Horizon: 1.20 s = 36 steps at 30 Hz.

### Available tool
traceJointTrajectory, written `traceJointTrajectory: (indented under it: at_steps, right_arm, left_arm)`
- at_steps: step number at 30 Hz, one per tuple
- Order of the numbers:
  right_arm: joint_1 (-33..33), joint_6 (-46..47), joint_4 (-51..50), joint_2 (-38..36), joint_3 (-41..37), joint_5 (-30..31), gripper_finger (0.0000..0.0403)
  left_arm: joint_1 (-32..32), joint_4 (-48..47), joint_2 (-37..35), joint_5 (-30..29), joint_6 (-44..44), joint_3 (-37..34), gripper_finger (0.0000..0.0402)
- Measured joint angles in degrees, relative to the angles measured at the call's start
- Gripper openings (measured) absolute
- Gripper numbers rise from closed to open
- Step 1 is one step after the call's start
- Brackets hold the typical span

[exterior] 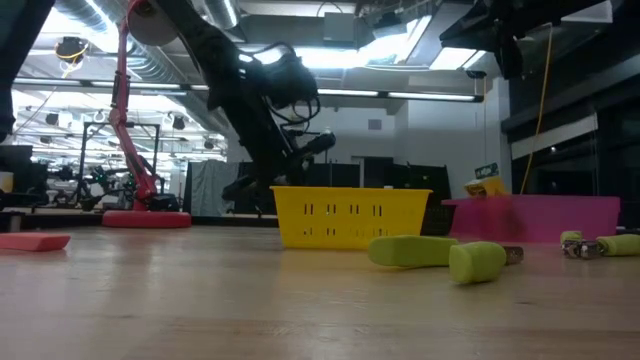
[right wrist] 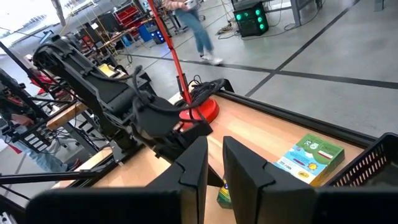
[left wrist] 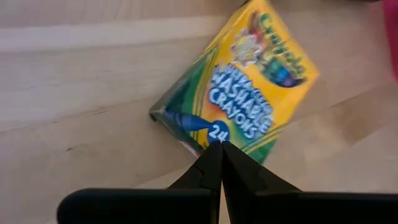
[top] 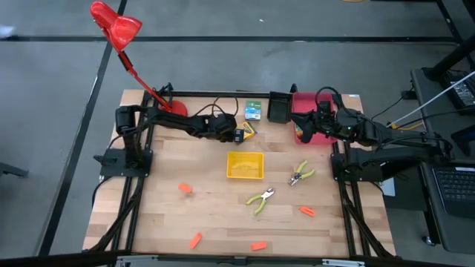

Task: Pick & Place School Supplies
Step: Put the bottom yellow crayon box into the red bin

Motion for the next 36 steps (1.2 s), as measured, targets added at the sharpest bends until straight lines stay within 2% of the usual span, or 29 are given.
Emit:
traceJointTrajectory:
  at_steps: [11,24,36]
  right_arm:
    - [1.16,0.53,0.03,-0.28,0.00,-0.98,0.0054]
    - [2.69,1.31,-0.06,-0.28,0.00,1.54,0.0054]
    - [2.69,1.29,-0.08,-0.20,0.00,1.58,0.0054]
  left_arm:
    - [-1.11,-3.53,0.58,-1.55,-0.41,0.11,0.0001]
    - [-4.22,-11.52,0.65,-3.96,-0.95,0.00,0.0001]
    - [-4.75,-11.91,0.65,-4.46,-0.96,0.02,0.0001]
